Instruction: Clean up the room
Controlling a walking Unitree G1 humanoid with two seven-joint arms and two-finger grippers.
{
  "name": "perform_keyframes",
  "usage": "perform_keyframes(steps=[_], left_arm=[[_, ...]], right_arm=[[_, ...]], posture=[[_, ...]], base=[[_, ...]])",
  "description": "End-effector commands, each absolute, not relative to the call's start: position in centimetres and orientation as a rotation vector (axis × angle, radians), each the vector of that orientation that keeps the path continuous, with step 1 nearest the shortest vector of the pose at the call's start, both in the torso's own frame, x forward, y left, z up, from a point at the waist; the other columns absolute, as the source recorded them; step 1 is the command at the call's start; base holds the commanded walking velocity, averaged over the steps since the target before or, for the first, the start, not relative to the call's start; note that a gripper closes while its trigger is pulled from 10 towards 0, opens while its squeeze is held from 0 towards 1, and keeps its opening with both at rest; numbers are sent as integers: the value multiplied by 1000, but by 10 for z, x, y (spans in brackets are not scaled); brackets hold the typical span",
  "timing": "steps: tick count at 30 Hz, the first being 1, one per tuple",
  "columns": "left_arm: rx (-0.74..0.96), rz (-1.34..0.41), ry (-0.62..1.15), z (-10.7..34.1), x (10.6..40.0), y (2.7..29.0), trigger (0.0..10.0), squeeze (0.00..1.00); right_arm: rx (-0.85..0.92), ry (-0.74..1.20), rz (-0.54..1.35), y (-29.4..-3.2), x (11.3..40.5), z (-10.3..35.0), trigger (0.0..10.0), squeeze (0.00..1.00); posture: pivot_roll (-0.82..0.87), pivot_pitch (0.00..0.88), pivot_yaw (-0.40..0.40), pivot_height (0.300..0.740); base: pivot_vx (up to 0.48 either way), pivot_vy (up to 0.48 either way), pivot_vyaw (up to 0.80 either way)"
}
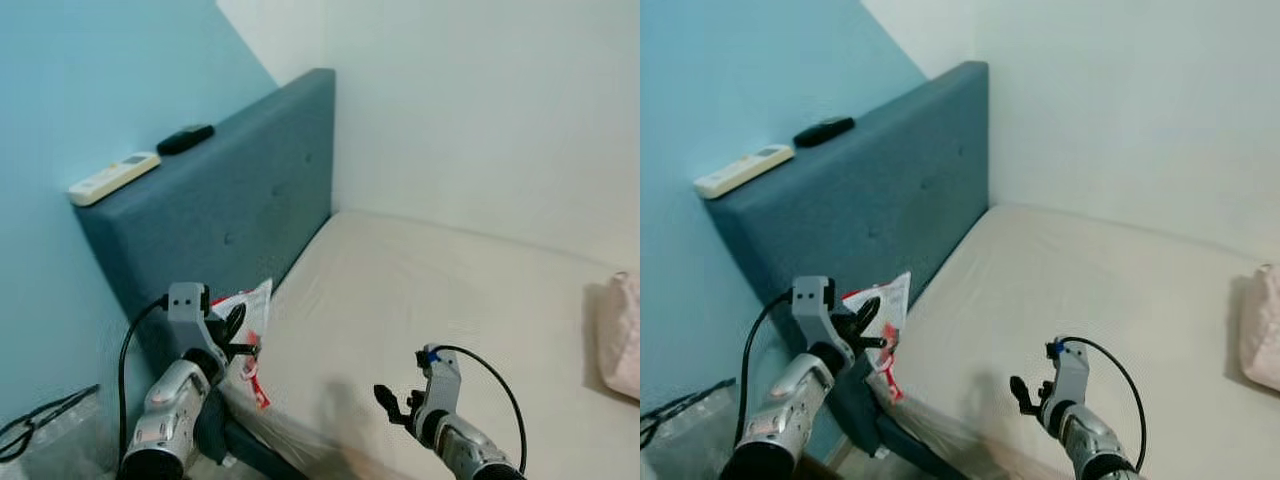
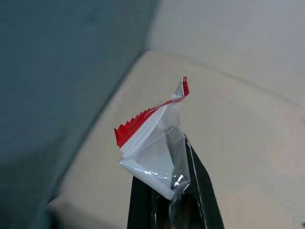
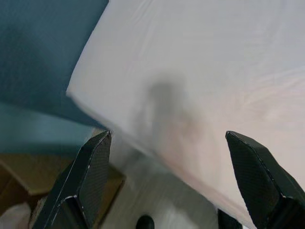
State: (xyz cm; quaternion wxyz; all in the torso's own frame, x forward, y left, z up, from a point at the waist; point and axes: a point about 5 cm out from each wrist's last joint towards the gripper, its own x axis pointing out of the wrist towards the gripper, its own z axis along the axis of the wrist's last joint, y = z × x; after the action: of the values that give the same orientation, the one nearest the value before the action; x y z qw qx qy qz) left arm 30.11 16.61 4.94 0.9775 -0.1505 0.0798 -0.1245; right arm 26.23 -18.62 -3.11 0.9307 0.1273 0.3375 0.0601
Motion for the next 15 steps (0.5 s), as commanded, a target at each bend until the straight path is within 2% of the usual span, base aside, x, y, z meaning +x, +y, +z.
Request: perform_keyframes(steps=[1, 5, 7, 13, 14, 15], left_arm=[[-263, -206, 204, 38, 296, 175, 10000, 0], [-234, -139, 292, 19, 286, 186, 10000, 0], [-219, -39, 426, -9, 265, 202, 10000, 0], [-220, 46, 547, -30, 244, 215, 10000, 0], [-214, 68, 605, -40, 234, 218, 10000, 0], [-215, 111, 721, -57, 211, 222, 10000, 0]], right_arm=[[245, 726, 113, -185, 255, -38, 10000, 0], [221, 761, 97, -186, 247, -44, 10000, 0], [181, 829, 70, -189, 231, -55, 10000, 0], [163, 893, 32, -192, 215, -66, 10000, 0], [158, 918, 15, -193, 209, -69, 10000, 0], [143, 968, -15, -196, 197, -76, 10000, 0]], posture=[[-17, 0, -27, 740], [-17, 0, -26, 740], [-14, 0, -29, 740], [-11, 0, -31, 740], [-12, 0, -31, 740], [-13, 0, -30, 740]], base=[[0, 0, 775], [0, 0, 775], [0, 0, 775], [0, 0, 777], [0, 0, 775], [0, 0, 775]])
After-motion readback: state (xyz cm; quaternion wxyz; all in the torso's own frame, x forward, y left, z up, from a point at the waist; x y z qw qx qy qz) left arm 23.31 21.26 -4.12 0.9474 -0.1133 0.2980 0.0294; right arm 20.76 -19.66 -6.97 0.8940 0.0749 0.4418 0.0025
